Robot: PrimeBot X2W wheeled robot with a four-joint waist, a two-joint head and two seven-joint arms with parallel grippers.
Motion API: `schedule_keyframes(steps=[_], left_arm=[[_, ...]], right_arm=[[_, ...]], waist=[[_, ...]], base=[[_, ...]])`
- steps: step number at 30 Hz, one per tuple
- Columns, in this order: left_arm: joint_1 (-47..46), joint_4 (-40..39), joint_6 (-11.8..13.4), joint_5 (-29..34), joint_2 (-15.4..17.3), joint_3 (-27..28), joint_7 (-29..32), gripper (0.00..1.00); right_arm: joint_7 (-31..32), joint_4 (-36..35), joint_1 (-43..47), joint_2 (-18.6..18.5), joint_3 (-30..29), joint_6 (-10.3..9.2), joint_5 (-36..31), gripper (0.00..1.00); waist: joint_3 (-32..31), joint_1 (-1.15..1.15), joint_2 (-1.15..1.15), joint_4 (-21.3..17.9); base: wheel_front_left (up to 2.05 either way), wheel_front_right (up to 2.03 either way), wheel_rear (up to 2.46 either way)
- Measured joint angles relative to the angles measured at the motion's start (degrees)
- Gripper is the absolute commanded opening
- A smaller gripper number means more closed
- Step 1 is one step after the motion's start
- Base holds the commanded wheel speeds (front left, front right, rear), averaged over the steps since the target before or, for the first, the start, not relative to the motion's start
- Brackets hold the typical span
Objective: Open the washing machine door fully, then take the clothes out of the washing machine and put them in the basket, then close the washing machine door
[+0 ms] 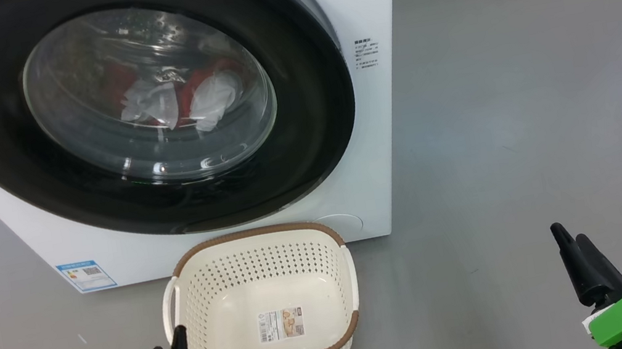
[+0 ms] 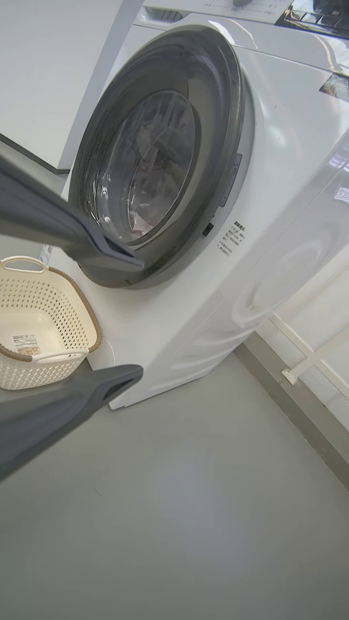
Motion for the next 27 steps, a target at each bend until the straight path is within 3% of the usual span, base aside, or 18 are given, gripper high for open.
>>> schedule_keyframes(steps=[27], left_arm=[[1.0,-2.4,2.0,18.5,0.3,-2.1,-4.5,1.00]], right_arm=[[-4.6,-1.6,1.1,-1.4,1.5,0.00,-15.4,1.00]], waist=[[0.2,0.00,0.00,0.5]], base=[[0.00,0.00,0.00]])
